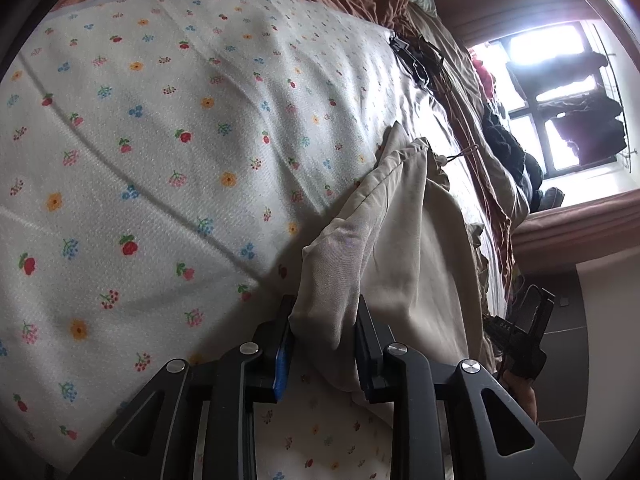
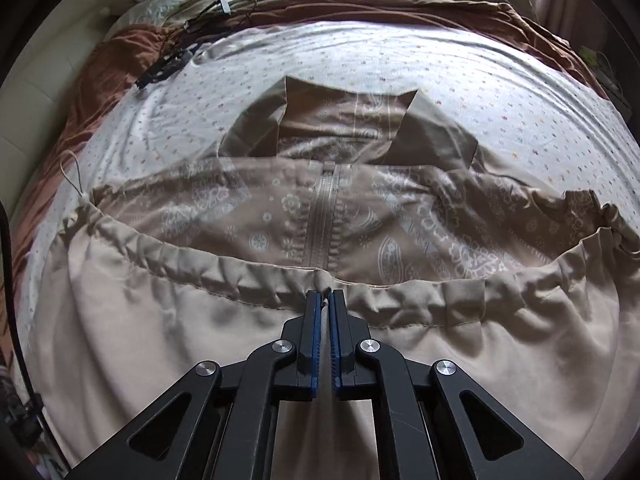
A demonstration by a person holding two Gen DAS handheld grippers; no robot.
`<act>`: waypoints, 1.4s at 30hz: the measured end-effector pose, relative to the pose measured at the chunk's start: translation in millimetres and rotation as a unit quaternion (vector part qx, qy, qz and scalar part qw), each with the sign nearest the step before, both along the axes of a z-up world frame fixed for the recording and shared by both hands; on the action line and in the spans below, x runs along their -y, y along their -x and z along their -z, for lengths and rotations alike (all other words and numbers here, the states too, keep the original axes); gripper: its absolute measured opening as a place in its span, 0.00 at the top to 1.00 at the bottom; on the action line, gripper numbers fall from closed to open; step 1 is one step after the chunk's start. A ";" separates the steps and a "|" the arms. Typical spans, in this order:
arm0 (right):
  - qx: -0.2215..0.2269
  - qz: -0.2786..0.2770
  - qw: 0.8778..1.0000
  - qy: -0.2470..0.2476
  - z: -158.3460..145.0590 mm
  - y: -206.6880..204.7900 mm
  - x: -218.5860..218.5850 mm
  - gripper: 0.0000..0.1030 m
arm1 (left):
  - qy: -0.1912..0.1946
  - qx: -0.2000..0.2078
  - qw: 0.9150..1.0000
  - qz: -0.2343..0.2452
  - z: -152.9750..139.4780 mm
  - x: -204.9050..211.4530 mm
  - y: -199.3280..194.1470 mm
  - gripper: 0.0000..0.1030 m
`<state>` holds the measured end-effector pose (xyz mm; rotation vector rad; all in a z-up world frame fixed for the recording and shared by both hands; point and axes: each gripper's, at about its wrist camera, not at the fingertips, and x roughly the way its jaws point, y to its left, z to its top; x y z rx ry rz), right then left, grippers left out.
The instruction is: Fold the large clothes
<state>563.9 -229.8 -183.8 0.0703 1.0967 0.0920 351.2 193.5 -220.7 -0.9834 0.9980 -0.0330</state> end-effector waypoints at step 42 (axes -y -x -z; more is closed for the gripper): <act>0.067 0.057 0.992 -0.093 -75.4 92.5 41.0 0.71 | 0.111 0.012 0.994 -0.019 7.9 -12.4 -3.6 0.46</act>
